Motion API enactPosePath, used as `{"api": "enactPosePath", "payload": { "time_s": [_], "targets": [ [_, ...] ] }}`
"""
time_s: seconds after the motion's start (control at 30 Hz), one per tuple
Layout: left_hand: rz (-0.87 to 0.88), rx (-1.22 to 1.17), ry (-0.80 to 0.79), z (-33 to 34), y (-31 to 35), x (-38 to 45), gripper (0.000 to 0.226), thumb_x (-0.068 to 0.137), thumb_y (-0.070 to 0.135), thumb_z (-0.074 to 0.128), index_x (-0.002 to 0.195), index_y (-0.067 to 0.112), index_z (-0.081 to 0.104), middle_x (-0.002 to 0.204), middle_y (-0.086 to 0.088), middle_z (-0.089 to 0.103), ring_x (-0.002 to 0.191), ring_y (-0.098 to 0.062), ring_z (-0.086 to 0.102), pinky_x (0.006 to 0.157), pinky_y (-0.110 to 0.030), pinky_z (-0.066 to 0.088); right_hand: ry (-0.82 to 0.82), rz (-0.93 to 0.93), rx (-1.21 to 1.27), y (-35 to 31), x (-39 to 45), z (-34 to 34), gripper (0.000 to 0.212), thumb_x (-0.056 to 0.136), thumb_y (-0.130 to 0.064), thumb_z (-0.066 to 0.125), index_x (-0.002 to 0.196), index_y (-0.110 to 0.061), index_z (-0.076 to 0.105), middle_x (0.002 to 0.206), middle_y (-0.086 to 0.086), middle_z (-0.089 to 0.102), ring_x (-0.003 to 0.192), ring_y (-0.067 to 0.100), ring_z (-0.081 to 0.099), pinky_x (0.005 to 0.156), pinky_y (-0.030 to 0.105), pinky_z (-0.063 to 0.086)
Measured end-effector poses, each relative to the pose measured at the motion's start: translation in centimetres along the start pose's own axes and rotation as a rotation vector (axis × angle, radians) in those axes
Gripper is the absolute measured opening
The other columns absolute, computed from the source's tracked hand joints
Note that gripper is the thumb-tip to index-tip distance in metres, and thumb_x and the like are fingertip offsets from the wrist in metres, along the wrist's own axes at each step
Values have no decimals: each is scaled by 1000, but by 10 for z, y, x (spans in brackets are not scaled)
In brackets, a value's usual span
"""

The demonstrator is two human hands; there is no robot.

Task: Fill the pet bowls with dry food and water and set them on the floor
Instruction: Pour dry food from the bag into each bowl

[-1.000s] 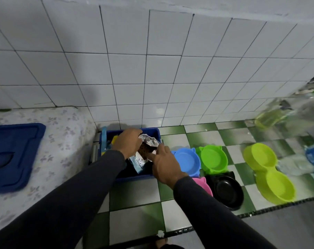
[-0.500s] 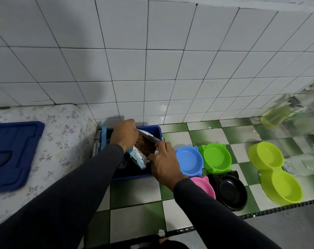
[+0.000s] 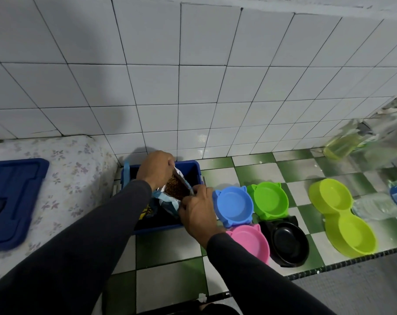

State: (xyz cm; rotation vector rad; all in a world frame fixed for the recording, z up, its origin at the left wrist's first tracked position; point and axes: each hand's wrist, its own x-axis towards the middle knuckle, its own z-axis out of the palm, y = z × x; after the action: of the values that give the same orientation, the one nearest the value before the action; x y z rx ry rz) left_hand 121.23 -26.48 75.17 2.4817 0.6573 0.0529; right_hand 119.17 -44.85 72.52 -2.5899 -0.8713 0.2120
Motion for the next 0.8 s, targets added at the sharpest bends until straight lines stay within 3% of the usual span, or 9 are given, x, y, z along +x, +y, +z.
{"api": "enactPosePath", "payload": {
  "time_s": [0.23, 0.33, 0.43, 0.5, 0.63, 0.8],
  "targets": [
    [-98, -121, 71, 2, -11, 2, 24, 90, -2, 59, 78, 15, 72, 81, 2, 68, 81, -18, 65, 69, -25, 46, -70, 181, 231, -3, 2, 2, 7, 93, -15, 68, 98, -13, 63, 112, 3, 49, 99, 17, 52, 84, 16, 43],
    [-145, -194, 55, 4, -14, 0, 12, 89, 6, 69, 82, 16, 68, 82, 6, 63, 84, -18, 62, 67, -25, 44, -42, 230, 321, -2, 5, 0, 25, 88, -6, 69, 95, -20, 50, 103, 2, 50, 89, 16, 51, 70, 12, 40],
    [-190, -209, 8, 1, -17, 0, 14, 87, 6, 71, 82, 17, 66, 84, 6, 63, 84, -18, 62, 58, -24, 42, -23, 307, 429, -5, 8, 0, 45, 82, -12, 79, 111, -25, 47, 110, 3, 59, 100, 18, 59, 83, 26, 57],
    [-222, -213, 29, -3, -17, 1, 21, 85, -2, 65, 77, 17, 67, 81, 2, 66, 82, -20, 66, 56, -24, 45, -81, 362, 357, -7, 12, -2, 41, 84, -17, 79, 118, -17, 55, 117, 6, 64, 107, 20, 63, 91, 31, 58],
    [-282, -269, 95, -3, -15, -1, 24, 84, -5, 58, 74, 14, 68, 76, -4, 70, 74, -23, 71, 61, -35, 61, -151, 360, 305, -4, 12, -8, 32, 90, -20, 74, 119, -11, 65, 120, 8, 68, 109, 23, 65, 91, 29, 56],
    [-273, -324, 148, 1, -15, -3, 25, 86, -6, 60, 75, 14, 71, 80, 2, 69, 77, -14, 65, 57, -22, 46, -144, 307, 296, -4, 11, -15, 29, 90, -17, 72, 118, -12, 65, 123, 7, 62, 110, 23, 63, 91, 29, 56]
  ]
}}
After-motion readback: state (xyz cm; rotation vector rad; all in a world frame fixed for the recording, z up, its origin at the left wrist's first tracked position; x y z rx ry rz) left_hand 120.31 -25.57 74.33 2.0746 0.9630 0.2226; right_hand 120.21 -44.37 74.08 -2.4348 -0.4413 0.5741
